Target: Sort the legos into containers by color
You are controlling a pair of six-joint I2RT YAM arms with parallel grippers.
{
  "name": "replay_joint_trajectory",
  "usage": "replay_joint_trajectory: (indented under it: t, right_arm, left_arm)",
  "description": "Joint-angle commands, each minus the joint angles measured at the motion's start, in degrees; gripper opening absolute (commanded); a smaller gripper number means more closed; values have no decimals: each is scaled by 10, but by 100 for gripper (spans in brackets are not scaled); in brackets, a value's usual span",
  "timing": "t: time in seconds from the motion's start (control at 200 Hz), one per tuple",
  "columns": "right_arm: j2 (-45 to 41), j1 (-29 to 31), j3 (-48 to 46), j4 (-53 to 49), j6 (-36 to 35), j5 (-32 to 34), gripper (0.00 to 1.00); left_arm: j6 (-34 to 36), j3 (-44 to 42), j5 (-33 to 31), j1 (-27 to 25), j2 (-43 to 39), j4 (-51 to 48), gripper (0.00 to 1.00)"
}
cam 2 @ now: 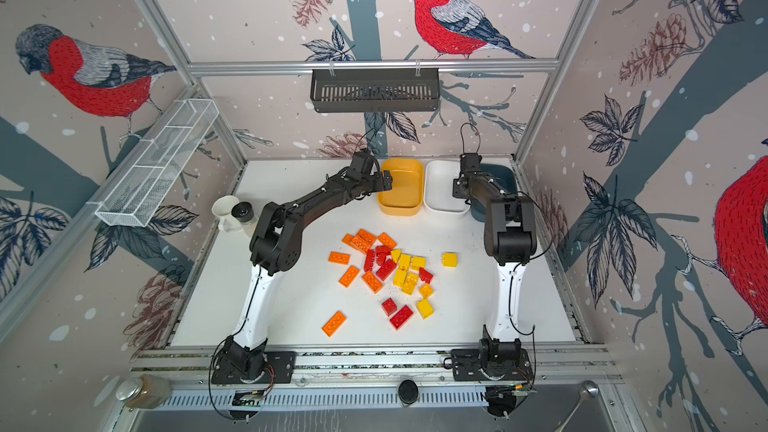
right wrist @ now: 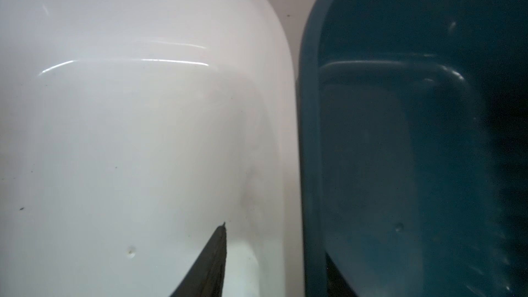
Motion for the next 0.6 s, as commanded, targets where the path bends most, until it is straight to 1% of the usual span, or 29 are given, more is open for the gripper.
replay_joint_trajectory:
  t: [0.0, 0.045, 0.165, 0.26, 0.34, 0.485, 0.595]
  right_arm:
    - [8, 19, 7, -15, 2, 7, 41]
    - [8, 27, 8, -16, 4, 9, 40]
    - [8, 53, 4, -11, 14, 8, 39]
    - [7, 74, 5, -13, 29, 10, 39]
    - [4, 91, 3, -16, 46, 14, 39]
    - [-7, 125, -8, -14, 77, 25, 40]
    - [-12, 153, -17, -17, 101, 30, 40]
  left_arm:
    - [13, 44, -48, 0, 28, -75, 93]
    - [14, 52, -67, 0, 32, -90, 92]
    - [25, 41, -115, 2, 28, -115, 85]
    - [18, 38, -177, 2, 22, -159, 84]
    - [32, 14, -207, 3, 7, -172, 84]
    - [54, -90, -221, 13, -53, -123, 84]
    - [67, -175, -196, 31, -108, -71, 84]
